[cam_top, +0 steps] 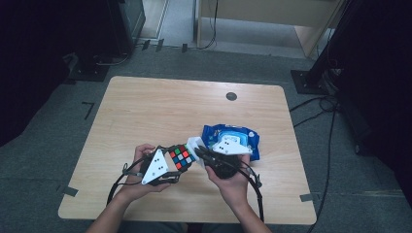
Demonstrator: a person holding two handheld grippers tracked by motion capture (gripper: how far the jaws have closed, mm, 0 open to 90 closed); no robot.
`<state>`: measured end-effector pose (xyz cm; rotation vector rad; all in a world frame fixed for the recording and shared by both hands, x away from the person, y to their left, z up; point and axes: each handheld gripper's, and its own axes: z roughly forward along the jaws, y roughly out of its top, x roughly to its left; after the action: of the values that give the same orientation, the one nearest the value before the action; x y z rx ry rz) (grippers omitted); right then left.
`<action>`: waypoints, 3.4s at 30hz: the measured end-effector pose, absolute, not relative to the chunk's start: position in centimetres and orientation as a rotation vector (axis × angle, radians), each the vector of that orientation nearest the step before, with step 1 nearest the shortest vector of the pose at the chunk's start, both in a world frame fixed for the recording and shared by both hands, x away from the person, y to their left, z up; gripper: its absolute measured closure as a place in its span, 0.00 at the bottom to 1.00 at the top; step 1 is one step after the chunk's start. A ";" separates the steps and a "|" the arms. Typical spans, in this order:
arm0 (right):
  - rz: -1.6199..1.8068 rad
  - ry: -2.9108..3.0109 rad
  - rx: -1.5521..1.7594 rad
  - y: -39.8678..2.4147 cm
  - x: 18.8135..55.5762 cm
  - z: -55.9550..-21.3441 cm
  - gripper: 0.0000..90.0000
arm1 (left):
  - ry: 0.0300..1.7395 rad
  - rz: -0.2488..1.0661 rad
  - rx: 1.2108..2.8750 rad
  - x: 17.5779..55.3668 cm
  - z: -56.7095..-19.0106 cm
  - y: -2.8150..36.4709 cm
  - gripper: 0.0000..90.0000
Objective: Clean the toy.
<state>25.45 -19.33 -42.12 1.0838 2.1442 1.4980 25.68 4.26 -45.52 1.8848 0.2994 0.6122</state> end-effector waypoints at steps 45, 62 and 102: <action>2.058 1.977 1.604 -19.9 26.6 -43.7 0.28 | 0.460 0.681 1.738 25.3 -45.3 3.2 0.38; 1.974 2.111 1.665 -20.6 27.6 -43.8 0.39 | 0.381 0.642 1.781 24.8 -45.5 2.5 0.32; 1.591 2.775 1.596 -21.8 30.1 -43.6 0.38 | 0.061 0.649 1.993 23.2 -47.4 0.7 0.36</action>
<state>30.07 -21.80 -43.60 1.5956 2.7753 1.5911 23.22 0.72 -47.38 1.9925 0.0614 0.6487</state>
